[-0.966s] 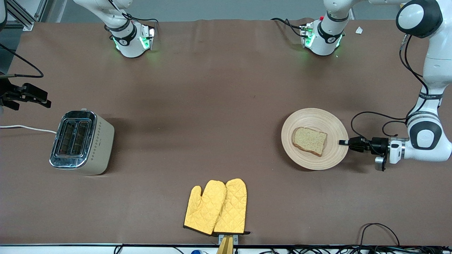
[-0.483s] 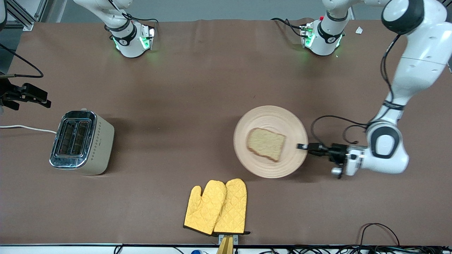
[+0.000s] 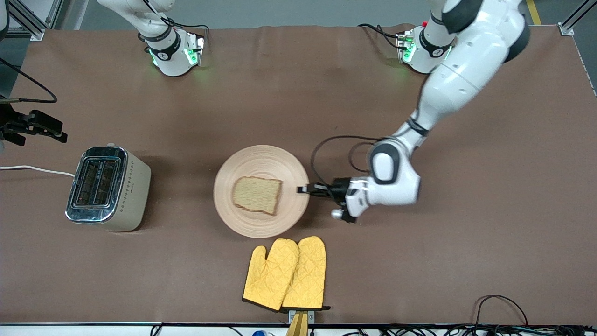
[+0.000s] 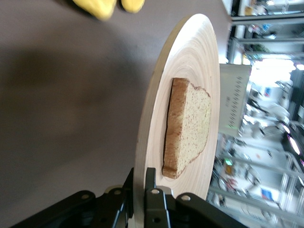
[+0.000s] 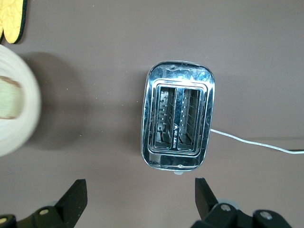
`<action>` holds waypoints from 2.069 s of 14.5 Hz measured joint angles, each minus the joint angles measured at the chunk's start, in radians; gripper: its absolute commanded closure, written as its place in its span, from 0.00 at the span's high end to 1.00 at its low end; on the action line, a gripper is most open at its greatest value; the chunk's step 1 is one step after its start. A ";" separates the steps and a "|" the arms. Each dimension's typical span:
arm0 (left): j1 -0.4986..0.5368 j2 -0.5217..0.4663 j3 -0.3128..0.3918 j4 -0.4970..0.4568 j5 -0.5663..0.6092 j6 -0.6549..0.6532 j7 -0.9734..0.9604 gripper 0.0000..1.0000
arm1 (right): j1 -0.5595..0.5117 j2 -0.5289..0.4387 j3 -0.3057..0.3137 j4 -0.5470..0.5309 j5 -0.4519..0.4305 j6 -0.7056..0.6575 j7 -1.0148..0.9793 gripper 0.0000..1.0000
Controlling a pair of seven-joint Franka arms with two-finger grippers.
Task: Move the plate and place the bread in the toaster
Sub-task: 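Grasp the plate rim and slide it toward the toaster with the left gripper, then release the plate with the left gripper while the right gripper lowers to the bread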
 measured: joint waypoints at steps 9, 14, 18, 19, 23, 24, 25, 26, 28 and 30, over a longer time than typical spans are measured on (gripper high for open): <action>-0.215 0.134 0.012 0.116 -0.073 0.223 -0.021 0.46 | 0.002 0.000 0.002 0.000 0.034 0.001 0.017 1.00; -0.182 0.125 0.013 0.132 -0.073 0.222 -0.047 1.00 | 0.054 0.011 0.008 -0.046 0.122 0.083 0.220 1.00; -0.018 0.042 0.014 0.084 -0.026 0.104 -0.064 1.00 | 0.192 0.042 0.014 -0.211 0.128 0.283 0.413 1.00; 0.036 0.005 0.014 0.055 0.027 0.056 -0.079 1.00 | 0.235 0.053 0.015 -0.267 0.128 0.356 0.452 1.00; 0.259 -0.116 0.015 -0.006 0.295 -0.222 -0.149 1.00 | 0.352 0.144 0.016 -0.446 0.128 0.605 0.554 1.00; 0.315 -0.138 0.014 -0.008 0.362 -0.287 -0.150 1.00 | 0.359 0.176 0.016 -0.460 0.128 0.631 0.562 1.00; 0.366 -0.159 0.013 -0.008 0.434 -0.344 -0.150 1.00 | 0.361 0.208 0.016 -0.466 0.128 0.654 0.567 1.00; 0.414 -0.179 0.011 -0.008 0.506 -0.393 -0.150 1.00 | 0.361 0.237 0.014 -0.467 0.128 0.676 0.569 1.00; 0.490 -0.226 0.005 -0.003 0.662 -0.471 -0.145 1.00 | 0.361 0.288 0.011 -0.467 0.128 0.709 0.573 1.00; 0.515 -0.291 0.001 0.011 0.834 -0.530 -0.144 1.00 | 0.361 0.331 0.010 -0.467 0.128 0.736 0.584 1.00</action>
